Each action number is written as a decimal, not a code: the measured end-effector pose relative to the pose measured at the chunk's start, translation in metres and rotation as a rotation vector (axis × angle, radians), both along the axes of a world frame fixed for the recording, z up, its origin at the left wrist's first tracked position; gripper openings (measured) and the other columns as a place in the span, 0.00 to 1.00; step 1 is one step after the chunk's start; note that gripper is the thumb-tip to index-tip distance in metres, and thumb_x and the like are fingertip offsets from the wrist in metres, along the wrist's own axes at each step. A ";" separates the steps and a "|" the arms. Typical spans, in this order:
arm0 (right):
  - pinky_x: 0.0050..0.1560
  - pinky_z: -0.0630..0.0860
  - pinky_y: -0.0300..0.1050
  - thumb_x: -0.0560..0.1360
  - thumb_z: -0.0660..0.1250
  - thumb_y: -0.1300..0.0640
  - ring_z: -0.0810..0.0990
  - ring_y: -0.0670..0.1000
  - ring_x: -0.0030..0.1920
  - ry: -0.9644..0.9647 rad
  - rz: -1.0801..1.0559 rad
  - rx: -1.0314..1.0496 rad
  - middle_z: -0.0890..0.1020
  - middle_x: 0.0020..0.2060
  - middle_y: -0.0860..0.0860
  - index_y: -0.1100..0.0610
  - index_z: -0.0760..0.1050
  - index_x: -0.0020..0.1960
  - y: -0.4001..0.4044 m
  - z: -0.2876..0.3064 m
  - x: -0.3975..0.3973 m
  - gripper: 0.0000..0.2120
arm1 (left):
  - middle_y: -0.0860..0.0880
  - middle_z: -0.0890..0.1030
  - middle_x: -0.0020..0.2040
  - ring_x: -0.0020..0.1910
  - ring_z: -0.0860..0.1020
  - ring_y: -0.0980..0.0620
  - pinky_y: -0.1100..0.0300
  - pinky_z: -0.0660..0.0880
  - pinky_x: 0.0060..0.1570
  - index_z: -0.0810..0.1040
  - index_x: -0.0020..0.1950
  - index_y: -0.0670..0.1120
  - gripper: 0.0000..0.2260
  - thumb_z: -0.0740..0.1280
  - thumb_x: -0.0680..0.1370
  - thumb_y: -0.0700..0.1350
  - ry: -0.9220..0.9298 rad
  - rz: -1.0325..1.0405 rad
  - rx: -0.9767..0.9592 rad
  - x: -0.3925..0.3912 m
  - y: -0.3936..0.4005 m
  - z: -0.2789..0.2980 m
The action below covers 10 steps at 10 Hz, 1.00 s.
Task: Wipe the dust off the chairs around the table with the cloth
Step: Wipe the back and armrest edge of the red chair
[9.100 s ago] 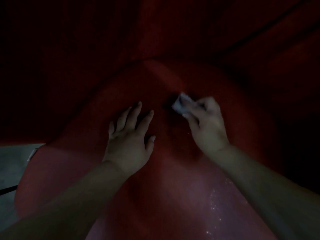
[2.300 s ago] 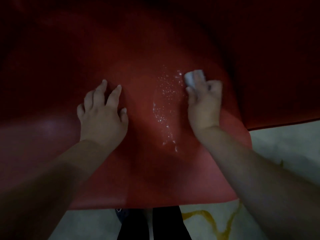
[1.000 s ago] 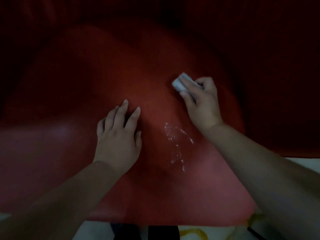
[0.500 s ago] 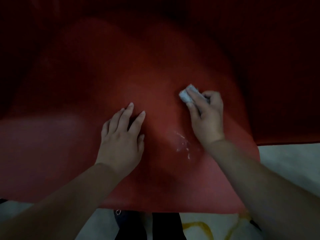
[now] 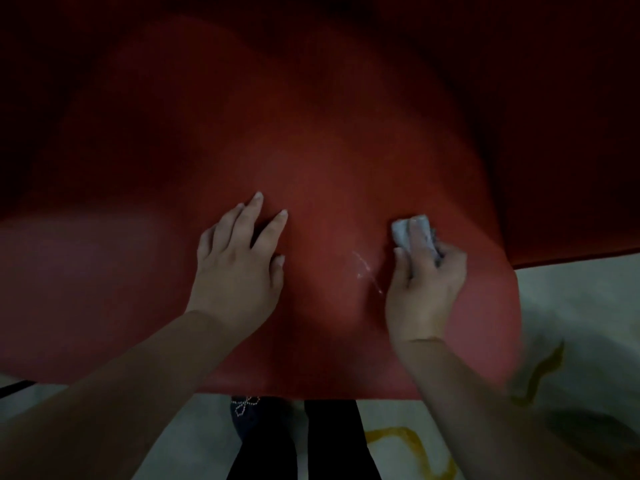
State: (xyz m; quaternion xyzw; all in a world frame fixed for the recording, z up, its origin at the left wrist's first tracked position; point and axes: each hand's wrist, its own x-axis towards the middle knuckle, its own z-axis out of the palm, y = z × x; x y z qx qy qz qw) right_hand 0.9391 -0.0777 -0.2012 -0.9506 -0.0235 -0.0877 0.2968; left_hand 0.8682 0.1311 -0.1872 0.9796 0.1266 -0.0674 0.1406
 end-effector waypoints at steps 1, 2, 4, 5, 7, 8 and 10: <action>0.57 0.72 0.55 0.72 0.70 0.66 0.74 0.65 0.52 0.016 -0.001 0.038 0.74 0.52 0.67 0.60 0.77 0.64 0.043 -0.004 -0.020 0.20 | 0.45 0.59 0.77 0.74 0.59 0.43 0.42 0.58 0.69 0.65 0.75 0.51 0.26 0.63 0.77 0.49 0.002 0.001 0.015 -0.008 0.005 -0.002; 0.55 0.73 0.52 0.74 0.69 0.63 0.73 0.60 0.51 0.052 0.095 0.126 0.74 0.53 0.63 0.57 0.76 0.65 0.069 0.000 -0.026 0.20 | 0.45 0.60 0.77 0.73 0.59 0.43 0.41 0.59 0.68 0.66 0.75 0.52 0.25 0.63 0.77 0.49 -0.008 0.009 0.025 -0.014 0.009 -0.002; 0.58 0.69 0.47 0.74 0.68 0.65 0.74 0.63 0.52 0.029 -0.088 0.030 0.73 0.53 0.65 0.58 0.74 0.68 0.023 0.002 -0.004 0.22 | 0.45 0.59 0.77 0.74 0.58 0.43 0.38 0.57 0.67 0.66 0.74 0.54 0.24 0.63 0.77 0.49 -0.017 0.106 -0.005 -0.017 0.018 -0.003; 0.56 0.71 0.50 0.74 0.69 0.64 0.74 0.62 0.52 0.084 0.061 0.059 0.73 0.53 0.65 0.59 0.74 0.68 0.064 0.001 -0.020 0.22 | 0.45 0.59 0.77 0.74 0.58 0.43 0.37 0.58 0.67 0.65 0.74 0.54 0.25 0.63 0.77 0.49 -0.020 0.120 -0.007 -0.019 0.022 -0.003; 0.52 0.66 0.30 0.77 0.65 0.54 0.65 0.33 0.47 0.245 0.084 0.136 0.66 0.46 0.40 0.57 0.74 0.62 0.074 0.003 -0.002 0.15 | 0.45 0.58 0.77 0.74 0.57 0.42 0.35 0.58 0.66 0.65 0.74 0.53 0.25 0.63 0.77 0.49 -0.015 0.144 -0.016 -0.025 0.030 -0.002; 0.47 0.62 0.27 0.78 0.61 0.52 0.67 0.37 0.48 0.272 -0.206 0.081 0.72 0.50 0.46 0.55 0.73 0.63 0.043 0.006 0.015 0.15 | 0.45 0.58 0.77 0.74 0.57 0.43 0.35 0.57 0.67 0.64 0.75 0.54 0.25 0.63 0.78 0.49 -0.015 0.165 -0.028 -0.027 0.033 -0.002; 0.57 0.71 0.38 0.77 0.65 0.54 0.64 0.39 0.51 0.280 0.156 0.095 0.69 0.53 0.46 0.55 0.73 0.63 0.110 0.003 -0.053 0.15 | 0.44 0.60 0.77 0.73 0.59 0.41 0.36 0.60 0.65 0.67 0.74 0.52 0.25 0.64 0.76 0.48 -0.030 0.174 -0.026 -0.030 0.033 -0.001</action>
